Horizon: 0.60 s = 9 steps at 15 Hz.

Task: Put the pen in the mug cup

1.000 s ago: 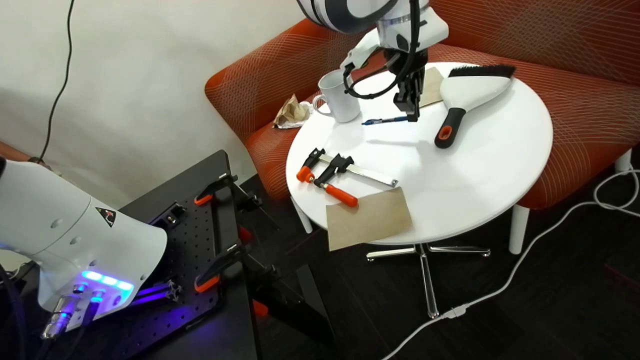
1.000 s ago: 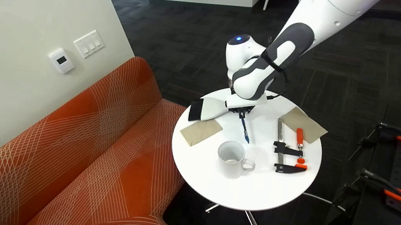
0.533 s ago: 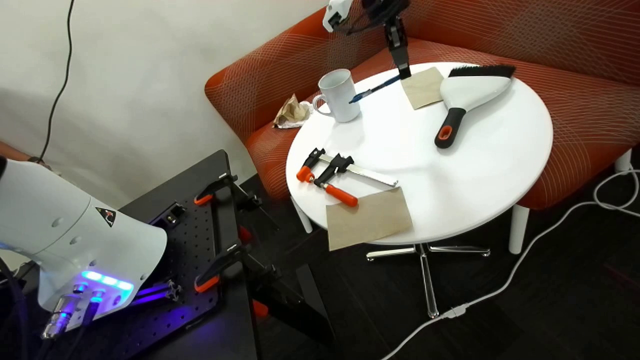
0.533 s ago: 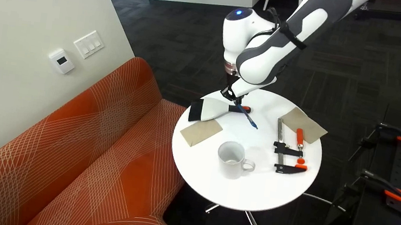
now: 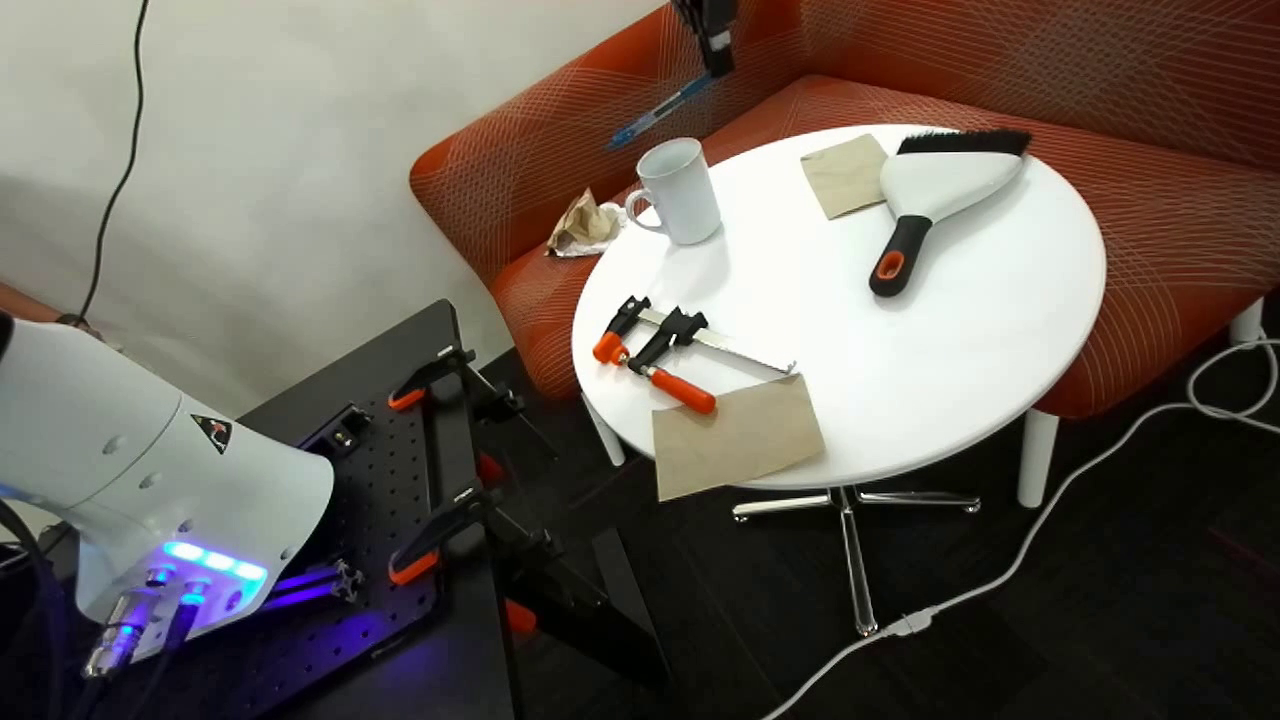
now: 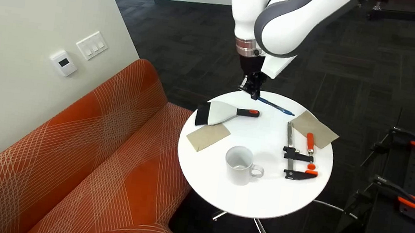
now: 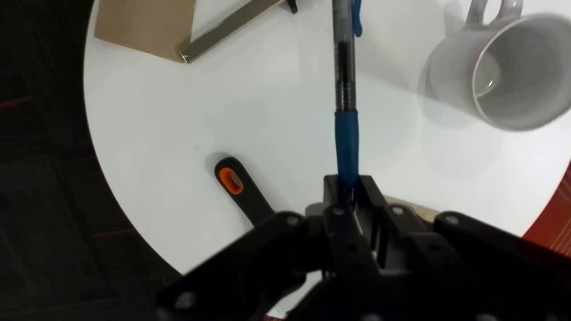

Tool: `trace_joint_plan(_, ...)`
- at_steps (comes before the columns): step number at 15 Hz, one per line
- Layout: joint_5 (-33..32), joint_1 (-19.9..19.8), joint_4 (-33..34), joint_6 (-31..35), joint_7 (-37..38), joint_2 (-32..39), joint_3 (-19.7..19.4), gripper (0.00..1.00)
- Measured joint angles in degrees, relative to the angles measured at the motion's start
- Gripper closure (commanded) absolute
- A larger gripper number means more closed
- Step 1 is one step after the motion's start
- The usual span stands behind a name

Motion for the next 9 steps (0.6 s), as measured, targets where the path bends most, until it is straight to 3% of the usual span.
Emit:
trace_joint_plan(3, -0.1, -0.4, -0.9, -4.5, -8.0, -3.6, 2.3, 0.97)
trace_joint_plan(4, 0.1, -0.8, -1.1, -5.1, -11.0, -4.3, 3.2, 0.88)
trace_joint_plan(9, 0.1, -1.1, -1.1, -5.2, -11.1, -4.1, 3.6, 0.88)
